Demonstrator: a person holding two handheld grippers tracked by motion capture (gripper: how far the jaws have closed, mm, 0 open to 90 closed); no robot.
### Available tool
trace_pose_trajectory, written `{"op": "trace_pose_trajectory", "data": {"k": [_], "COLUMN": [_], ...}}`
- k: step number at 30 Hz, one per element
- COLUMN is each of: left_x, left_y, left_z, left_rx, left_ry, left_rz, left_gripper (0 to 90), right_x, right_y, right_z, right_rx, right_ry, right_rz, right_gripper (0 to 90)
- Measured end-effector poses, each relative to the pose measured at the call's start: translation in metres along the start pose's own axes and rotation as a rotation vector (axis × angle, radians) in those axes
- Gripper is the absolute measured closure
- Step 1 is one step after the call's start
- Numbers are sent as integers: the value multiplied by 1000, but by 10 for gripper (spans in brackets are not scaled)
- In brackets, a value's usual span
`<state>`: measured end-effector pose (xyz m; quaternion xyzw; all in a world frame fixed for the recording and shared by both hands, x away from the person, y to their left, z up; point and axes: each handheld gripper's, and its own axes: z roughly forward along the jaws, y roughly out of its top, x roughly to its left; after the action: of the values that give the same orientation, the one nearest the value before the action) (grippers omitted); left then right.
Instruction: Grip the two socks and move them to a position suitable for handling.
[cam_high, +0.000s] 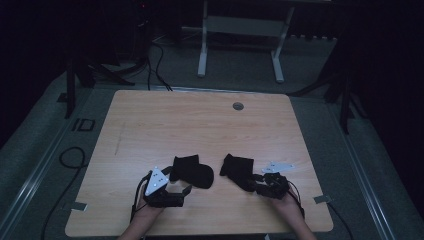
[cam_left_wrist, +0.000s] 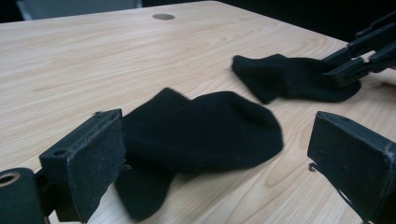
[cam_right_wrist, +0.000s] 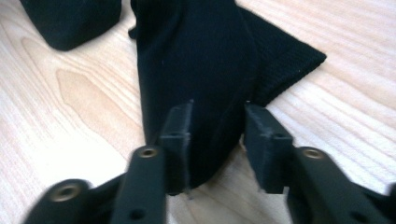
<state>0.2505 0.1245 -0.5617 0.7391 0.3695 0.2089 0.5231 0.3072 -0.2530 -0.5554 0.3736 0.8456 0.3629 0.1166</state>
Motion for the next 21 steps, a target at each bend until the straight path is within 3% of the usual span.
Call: {"op": "trace_pose_trajectory", "data": {"k": [3, 5, 6, 9, 12, 18, 19, 20, 21], "left_x": [-6, -9, -10, -13, -15, -18, -18, -21, -22], "left_y": [2, 4, 4, 6, 7, 10, 10, 11, 11], "left_z": [5, 8, 10, 12, 16, 23, 23, 25, 25], "left_rx": [2, -3, 2, 8, 7, 4, 4, 6, 2], "left_ry": [-9, -22, -34, -41, -54, -77, -77, -83, -84], "left_rz": [11, 4, 3, 13, 0, -40, -40, -36, -28], "left_gripper": [47, 47, 47, 48, 49, 53, 54, 57, 57], "right_x": [1, 2, 2, 4, 7, 14, 14, 18, 19], "right_y": [2, 3, 3, 7, 16, 49, 49, 63, 68], "right_z": [1, 3, 4, 1, -11, -50, -50, -66, -71], "right_rx": [22, 43, 47, 32, -18, -174, -174, -234, -248], "right_ry": [6, -4, 2, -9, -4, 27, 27, 45, 51], "right_rz": [-2, -16, -19, -24, -34, -45, -45, -56, -61], "right_gripper": [660, 733, 824, 858, 861, 862, 862, 862, 862]}}
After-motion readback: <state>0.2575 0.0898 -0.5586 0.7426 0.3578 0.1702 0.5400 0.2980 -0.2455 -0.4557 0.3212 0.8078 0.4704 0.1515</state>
